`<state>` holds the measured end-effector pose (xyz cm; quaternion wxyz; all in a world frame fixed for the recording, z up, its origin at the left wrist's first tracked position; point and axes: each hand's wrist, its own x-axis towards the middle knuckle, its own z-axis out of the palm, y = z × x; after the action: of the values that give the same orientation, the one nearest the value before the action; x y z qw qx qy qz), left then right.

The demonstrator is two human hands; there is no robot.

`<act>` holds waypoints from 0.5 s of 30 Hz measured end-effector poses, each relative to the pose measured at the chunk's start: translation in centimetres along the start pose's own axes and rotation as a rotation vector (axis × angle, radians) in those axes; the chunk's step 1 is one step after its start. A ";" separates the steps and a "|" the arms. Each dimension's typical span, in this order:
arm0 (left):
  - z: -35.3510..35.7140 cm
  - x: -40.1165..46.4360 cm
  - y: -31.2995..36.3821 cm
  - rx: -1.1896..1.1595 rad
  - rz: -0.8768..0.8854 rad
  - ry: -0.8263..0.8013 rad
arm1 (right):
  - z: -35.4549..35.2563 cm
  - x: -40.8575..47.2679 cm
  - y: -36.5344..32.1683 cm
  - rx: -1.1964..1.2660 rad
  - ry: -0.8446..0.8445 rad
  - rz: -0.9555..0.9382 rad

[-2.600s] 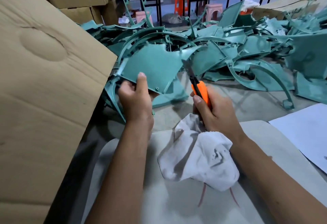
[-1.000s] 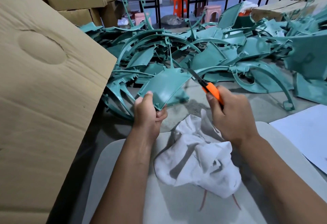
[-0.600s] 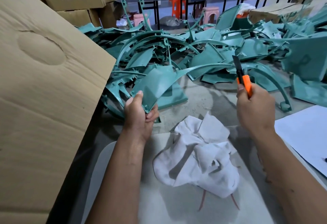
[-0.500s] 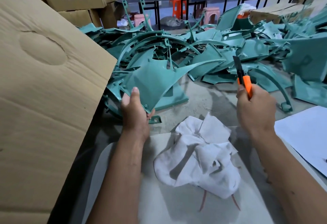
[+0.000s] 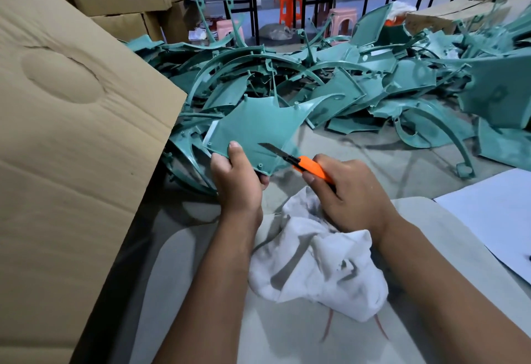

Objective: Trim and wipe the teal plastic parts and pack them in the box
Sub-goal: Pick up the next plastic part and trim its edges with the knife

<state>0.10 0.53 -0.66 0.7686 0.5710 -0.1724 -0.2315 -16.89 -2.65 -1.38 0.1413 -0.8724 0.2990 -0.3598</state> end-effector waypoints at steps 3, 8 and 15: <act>-0.2 0.4 0.2 -0.049 -0.038 -0.053 | -0.7 -0.2 0.2 -0.019 0.076 0.033; -0.8 0.7 0.8 -0.097 -0.064 -0.175 | -1.6 -0.1 1.1 -0.007 0.223 0.127; -2.6 1.1 1.5 -0.125 -0.080 -0.360 | -3.1 0.0 3.1 0.046 0.431 0.357</act>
<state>2.60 2.32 0.03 0.7496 0.4778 -0.2696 -0.3704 -20.38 -5.17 -0.57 0.1554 -0.7059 0.4630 -0.5129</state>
